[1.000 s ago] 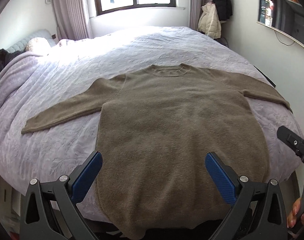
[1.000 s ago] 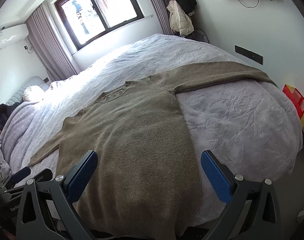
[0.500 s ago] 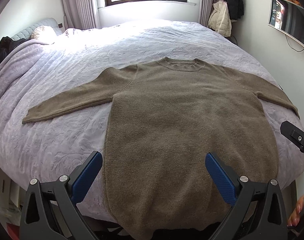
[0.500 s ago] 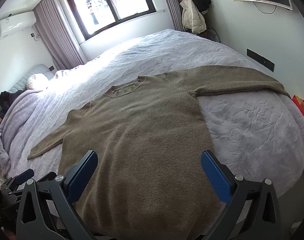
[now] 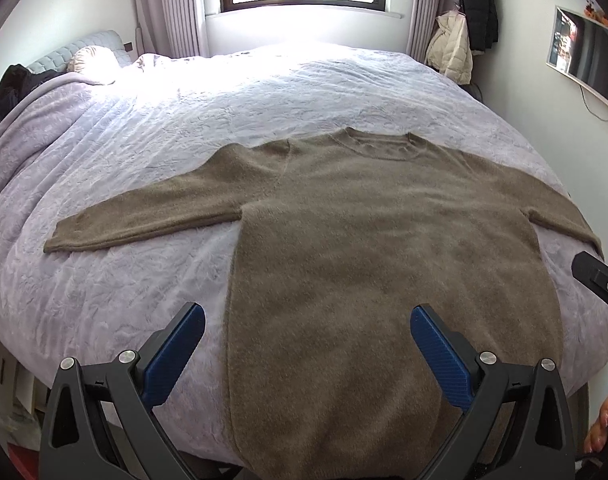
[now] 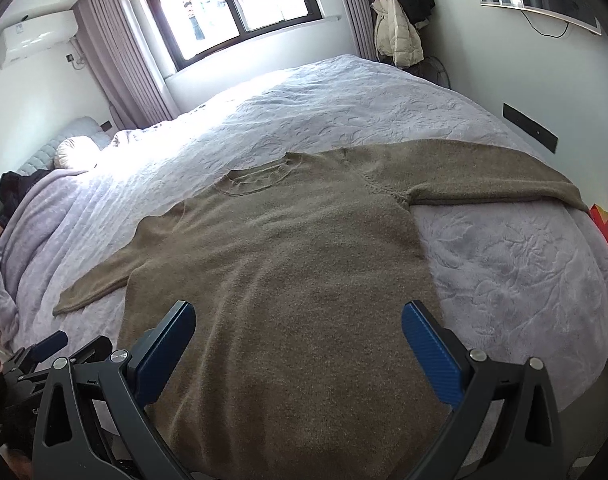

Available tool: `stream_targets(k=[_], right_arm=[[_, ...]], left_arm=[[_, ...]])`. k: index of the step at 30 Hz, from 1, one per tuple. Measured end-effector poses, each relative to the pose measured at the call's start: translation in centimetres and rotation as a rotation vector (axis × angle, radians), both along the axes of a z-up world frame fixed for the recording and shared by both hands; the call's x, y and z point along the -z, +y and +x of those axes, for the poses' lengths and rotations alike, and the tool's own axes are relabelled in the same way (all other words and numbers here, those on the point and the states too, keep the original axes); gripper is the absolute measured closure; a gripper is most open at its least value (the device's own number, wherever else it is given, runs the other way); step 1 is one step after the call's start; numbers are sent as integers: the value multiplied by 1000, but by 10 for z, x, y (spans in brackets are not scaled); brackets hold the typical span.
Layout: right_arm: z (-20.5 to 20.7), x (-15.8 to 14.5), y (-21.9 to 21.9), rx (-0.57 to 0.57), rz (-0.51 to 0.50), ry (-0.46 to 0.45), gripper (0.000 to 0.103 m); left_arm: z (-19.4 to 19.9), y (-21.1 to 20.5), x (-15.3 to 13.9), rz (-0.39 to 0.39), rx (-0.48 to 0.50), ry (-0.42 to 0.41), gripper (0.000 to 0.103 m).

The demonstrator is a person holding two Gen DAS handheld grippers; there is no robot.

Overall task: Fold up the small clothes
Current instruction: 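Move both grippers over the khaki sweater toward its sleeve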

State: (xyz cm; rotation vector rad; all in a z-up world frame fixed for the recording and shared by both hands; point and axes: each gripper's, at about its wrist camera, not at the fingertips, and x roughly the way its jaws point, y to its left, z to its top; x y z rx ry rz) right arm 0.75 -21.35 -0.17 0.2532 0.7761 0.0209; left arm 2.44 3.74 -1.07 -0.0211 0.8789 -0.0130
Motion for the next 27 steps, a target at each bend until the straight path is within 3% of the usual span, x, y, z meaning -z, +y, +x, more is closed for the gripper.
stream_targets(k=[7, 15, 27], right_arm=[[28, -9, 16, -37, -45, 5, 0], [64, 5, 34, -68, -68, 90, 0], [93, 21, 76, -143, -101, 142, 0]], left_arm=[[34, 24, 14, -9, -39, 57, 0], [59, 52, 29, -60, -84, 84, 0], [79, 97, 48, -96, -154, 101, 0]])
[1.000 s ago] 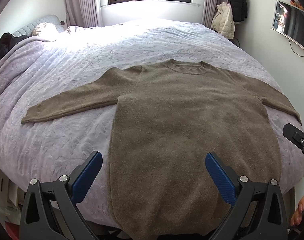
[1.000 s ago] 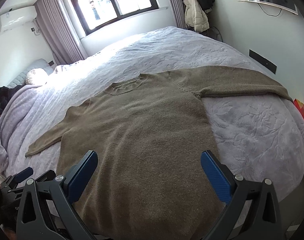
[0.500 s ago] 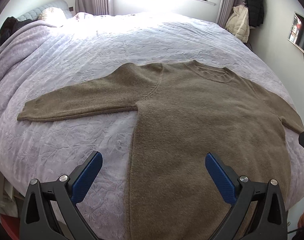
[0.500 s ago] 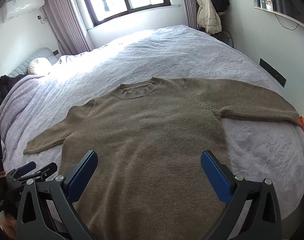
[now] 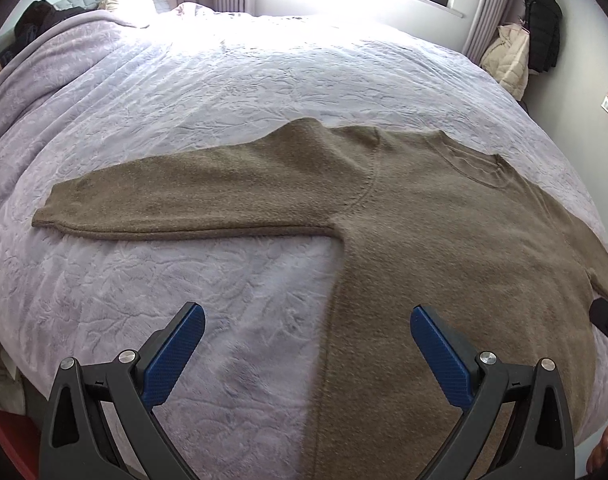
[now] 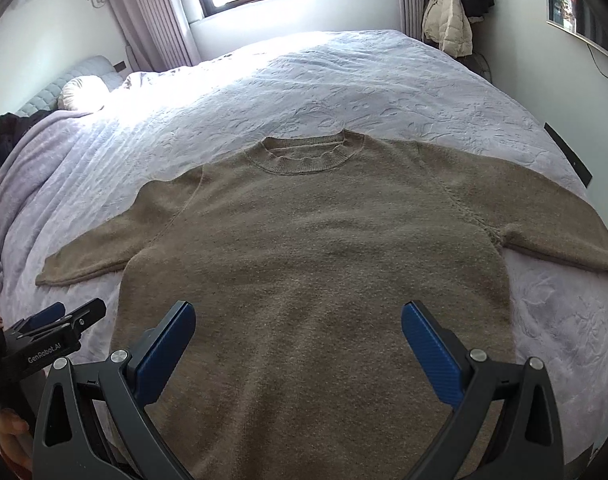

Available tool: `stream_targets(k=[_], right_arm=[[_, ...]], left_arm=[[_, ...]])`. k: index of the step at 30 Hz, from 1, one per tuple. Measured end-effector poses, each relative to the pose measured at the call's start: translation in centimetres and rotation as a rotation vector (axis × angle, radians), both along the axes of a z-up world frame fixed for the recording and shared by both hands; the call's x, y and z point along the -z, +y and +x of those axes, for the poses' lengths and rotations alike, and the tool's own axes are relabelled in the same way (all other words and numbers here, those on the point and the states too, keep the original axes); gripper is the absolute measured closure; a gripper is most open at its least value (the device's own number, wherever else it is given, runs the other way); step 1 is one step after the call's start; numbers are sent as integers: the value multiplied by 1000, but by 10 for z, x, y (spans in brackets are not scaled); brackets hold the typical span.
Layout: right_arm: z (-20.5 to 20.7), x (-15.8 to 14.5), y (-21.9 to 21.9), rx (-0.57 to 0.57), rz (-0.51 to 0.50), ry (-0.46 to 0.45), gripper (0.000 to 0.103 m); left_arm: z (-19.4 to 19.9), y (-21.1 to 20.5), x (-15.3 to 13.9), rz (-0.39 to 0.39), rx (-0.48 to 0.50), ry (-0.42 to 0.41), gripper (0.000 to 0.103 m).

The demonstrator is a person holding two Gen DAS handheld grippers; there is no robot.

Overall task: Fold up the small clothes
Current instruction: 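Move both grippers over the khaki sweater toward its sleeve, then grasp the sweater sleeve cuff with the left gripper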

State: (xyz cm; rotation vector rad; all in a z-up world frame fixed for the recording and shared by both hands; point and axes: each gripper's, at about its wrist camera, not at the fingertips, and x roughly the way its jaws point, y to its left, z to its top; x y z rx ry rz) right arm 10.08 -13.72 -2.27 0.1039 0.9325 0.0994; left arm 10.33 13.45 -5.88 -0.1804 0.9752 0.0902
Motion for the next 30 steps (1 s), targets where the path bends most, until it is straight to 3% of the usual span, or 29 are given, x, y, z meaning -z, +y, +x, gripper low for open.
stream_targets(k=[5, 8, 14, 18, 22, 26, 28, 30], right_arm=[[8, -3, 24, -59, 15, -16, 0], [11, -4, 42, -113, 18, -18, 0], [14, 13, 67, -165, 25, 37, 0], [16, 24, 72, -170, 30, 72, 0], [17, 30, 76, -171, 25, 97, 0], [17, 33, 78, -174, 25, 117, 0], [16, 33, 80, -175, 29, 119, 0], [15, 32, 81, -179, 33, 116, 0]], left_arm=[[12, 43, 9, -88, -61, -19, 0], [18, 86, 13, -166, -154, -63, 0], [24, 175, 37, -199, -345, -108, 0], [21, 225, 64, -322, -426, -126, 0], [23, 249, 84, -441, -481, -158, 0], [47, 252, 81, -412, -495, -165, 1], [53, 252, 81, -407, -515, -164, 15], [60, 253, 82, -378, -521, -139, 71]])
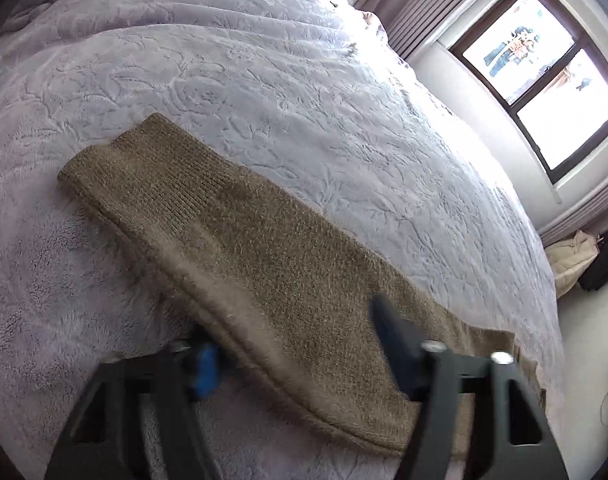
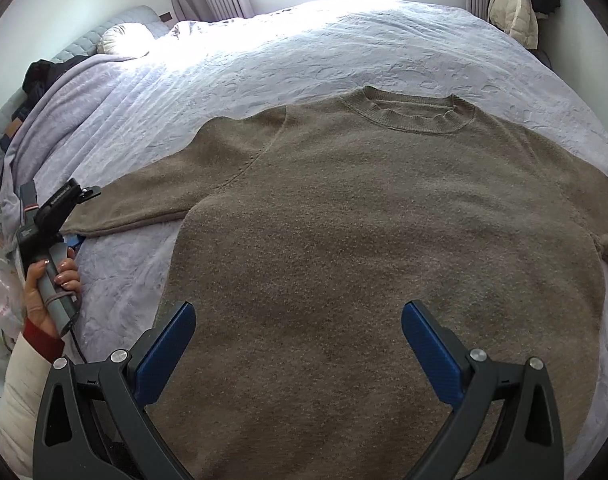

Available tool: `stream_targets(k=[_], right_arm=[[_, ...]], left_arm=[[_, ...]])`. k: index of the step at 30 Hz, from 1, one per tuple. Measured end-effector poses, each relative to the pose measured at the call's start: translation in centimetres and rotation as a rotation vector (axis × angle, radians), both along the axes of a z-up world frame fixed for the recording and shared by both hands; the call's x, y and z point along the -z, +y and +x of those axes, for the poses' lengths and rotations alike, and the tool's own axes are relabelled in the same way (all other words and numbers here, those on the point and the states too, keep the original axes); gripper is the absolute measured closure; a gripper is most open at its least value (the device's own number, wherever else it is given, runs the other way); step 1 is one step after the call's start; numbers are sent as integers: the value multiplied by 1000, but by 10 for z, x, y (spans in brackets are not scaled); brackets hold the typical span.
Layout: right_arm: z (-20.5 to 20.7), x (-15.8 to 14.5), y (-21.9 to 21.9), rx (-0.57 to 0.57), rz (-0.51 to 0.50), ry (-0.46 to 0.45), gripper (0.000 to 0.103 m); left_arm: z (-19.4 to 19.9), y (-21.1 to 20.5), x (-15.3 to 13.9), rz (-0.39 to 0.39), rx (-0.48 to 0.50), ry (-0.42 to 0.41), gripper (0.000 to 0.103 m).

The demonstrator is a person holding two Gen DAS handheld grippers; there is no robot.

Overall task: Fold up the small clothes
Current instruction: 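Grasp the sweater sleeve cuff with the left gripper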

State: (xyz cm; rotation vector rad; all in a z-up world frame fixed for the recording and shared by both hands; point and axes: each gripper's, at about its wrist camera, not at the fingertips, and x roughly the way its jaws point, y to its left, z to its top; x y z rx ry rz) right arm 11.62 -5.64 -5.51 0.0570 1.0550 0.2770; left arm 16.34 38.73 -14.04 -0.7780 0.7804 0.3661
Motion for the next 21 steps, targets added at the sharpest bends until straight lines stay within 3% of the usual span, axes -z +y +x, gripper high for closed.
stream_targets(k=[2, 5, 11, 16, 21], right_arm=[[-1, -1, 1, -8, 3, -4, 0], [-3, -1, -1, -20, 12, -6, 0], [-6, -2, -18, 0, 63, -6, 0], [-14, -6, -45, 40, 104, -29, 0], [-28, -6, -87, 119, 134, -44, 0]], left_arm=[[2, 1, 2, 5, 8, 19, 94], [-2, -3, -8, 28, 12, 4, 94], [3, -52, -74, 138, 138, -108, 94], [28, -141, -133, 198, 321, -207, 94], [55, -269, -163, 287, 542, -252, 94]])
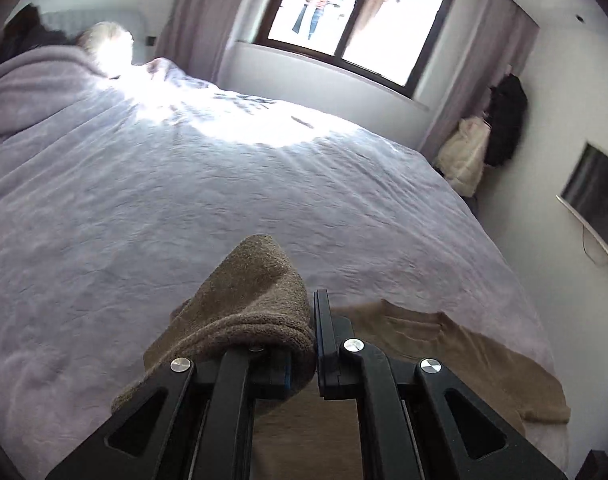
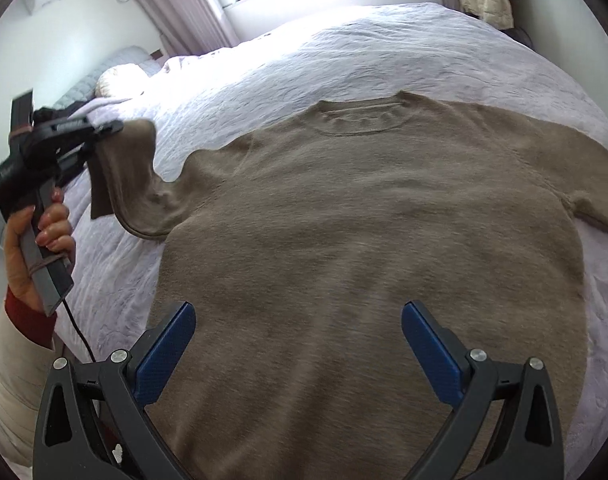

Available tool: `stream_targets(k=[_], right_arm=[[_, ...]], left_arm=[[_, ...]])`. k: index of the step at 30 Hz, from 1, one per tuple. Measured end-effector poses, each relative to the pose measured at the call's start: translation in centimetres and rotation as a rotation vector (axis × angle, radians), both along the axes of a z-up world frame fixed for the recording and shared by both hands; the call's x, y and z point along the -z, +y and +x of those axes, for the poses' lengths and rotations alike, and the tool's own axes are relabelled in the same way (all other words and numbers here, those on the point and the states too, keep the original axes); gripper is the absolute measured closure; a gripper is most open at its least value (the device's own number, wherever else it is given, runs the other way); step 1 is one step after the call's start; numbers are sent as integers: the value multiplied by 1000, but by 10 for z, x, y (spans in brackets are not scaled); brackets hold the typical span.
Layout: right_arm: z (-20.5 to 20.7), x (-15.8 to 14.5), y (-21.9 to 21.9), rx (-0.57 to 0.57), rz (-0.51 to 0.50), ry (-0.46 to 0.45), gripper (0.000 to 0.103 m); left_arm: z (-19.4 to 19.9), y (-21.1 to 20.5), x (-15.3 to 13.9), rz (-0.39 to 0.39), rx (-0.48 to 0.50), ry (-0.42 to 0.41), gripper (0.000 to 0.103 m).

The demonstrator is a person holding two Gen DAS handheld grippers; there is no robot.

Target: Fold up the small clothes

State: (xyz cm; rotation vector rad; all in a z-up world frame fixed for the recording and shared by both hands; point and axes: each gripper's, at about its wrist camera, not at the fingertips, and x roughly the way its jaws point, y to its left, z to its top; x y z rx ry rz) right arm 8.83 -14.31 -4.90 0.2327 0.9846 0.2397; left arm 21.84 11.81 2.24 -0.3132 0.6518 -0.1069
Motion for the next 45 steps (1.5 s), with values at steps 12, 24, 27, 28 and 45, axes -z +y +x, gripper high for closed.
stream_targets(k=[12, 24, 27, 28, 45], right_arm=[[-29, 8, -102, 208, 18, 13, 0], [28, -17, -58, -17, -212, -95, 0], [53, -21, -1, -194, -341, -166, 0], [61, -19, 20, -258, -387, -190, 0], [159, 7, 86, -286, -542, -226, 97]], left_arm=[[25, -181, 115, 253, 237, 261, 93], [-56, -47, 52, 195, 63, 58, 17], [-69, -1, 68, 195, -56, 124, 17], [-73, 11, 76, 204, -84, 152, 17], [-43, 30, 134, 160, -136, 283, 17]])
